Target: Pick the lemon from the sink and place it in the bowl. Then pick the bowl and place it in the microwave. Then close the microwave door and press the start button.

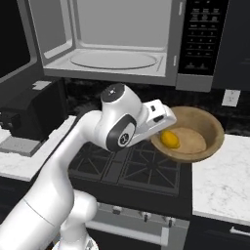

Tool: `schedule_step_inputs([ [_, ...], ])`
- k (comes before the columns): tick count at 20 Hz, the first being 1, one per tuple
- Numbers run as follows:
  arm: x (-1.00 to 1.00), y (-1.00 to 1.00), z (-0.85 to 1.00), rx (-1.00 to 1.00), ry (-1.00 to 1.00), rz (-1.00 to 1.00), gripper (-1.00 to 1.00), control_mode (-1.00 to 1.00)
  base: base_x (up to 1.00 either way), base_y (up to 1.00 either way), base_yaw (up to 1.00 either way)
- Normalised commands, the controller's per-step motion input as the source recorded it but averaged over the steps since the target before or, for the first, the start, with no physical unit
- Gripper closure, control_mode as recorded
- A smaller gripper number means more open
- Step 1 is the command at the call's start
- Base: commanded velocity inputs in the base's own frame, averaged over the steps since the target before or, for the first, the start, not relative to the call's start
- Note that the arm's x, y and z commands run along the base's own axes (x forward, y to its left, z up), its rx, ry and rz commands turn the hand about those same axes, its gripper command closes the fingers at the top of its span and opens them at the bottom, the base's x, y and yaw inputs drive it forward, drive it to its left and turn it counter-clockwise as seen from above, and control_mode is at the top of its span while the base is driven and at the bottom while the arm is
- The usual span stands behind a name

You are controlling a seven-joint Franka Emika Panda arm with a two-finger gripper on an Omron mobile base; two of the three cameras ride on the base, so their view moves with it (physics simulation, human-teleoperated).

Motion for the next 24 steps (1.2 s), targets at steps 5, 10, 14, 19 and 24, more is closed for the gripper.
schedule_step_inputs([
  [5, -0.65, 0.45, 0.27, -0.01, -0.03, 0.07, 1.00, -1.00, 0.00, 0.00, 0.00],
  [10, -0.60, 0.57, 0.42, -0.05, -0.04, 0.18, 1.00, -1.00, 0.00, 0.00, 0.00],
  [14, -0.35, 0.52, 0.34, -0.02, -0.01, 0.27, 1.00, -1.00, 0.00, 0.00, 0.00],
  [19, -0.18, 0.61, 0.27, -0.05, 0.00, 0.31, 1.00, -1.00, 0.00, 0.00, 0.00],
  [24, -0.02, 0.53, 0.50, -0.12, -0.04, 0.27, 1.00, -1.00, 0.00, 0.00, 0.00],
])
